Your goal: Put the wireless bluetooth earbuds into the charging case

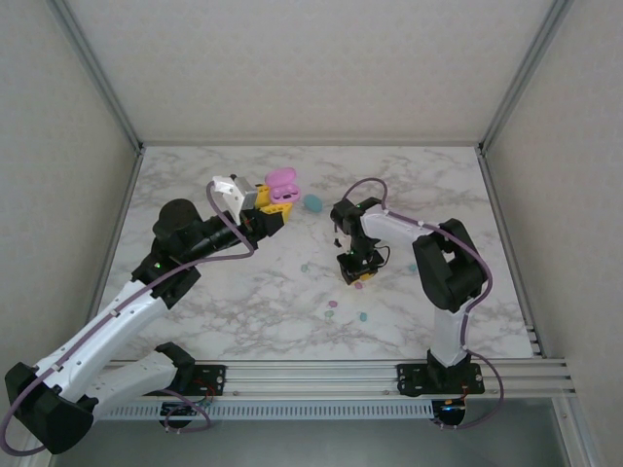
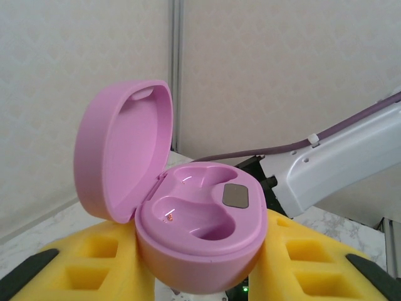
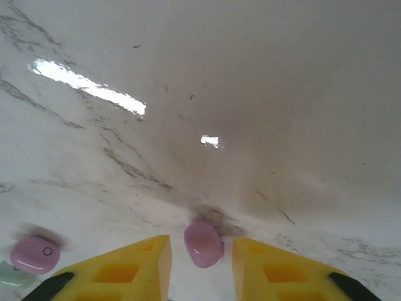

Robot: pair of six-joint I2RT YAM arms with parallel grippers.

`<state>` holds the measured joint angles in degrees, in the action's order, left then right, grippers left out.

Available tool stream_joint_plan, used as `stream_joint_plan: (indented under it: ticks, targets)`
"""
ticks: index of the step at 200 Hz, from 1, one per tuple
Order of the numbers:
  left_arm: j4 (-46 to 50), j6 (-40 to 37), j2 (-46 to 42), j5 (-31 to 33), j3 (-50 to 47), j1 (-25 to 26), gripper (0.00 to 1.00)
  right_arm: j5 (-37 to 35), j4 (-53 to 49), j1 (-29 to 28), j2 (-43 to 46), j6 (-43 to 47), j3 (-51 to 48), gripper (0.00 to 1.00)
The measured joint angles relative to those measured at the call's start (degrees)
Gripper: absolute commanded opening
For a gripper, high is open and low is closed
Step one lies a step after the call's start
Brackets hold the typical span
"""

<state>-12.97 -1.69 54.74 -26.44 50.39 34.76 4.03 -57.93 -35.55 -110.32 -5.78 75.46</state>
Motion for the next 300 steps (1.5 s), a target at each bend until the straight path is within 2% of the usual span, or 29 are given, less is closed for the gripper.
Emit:
stream_joint_plan:
  ticks: [300]
  targets:
    - [0.26,0.02,0.94,0.02,0.00,0.00,0.28,-2.58,-0.17,-0.76,-2.71,1.77,0.33,0.27]
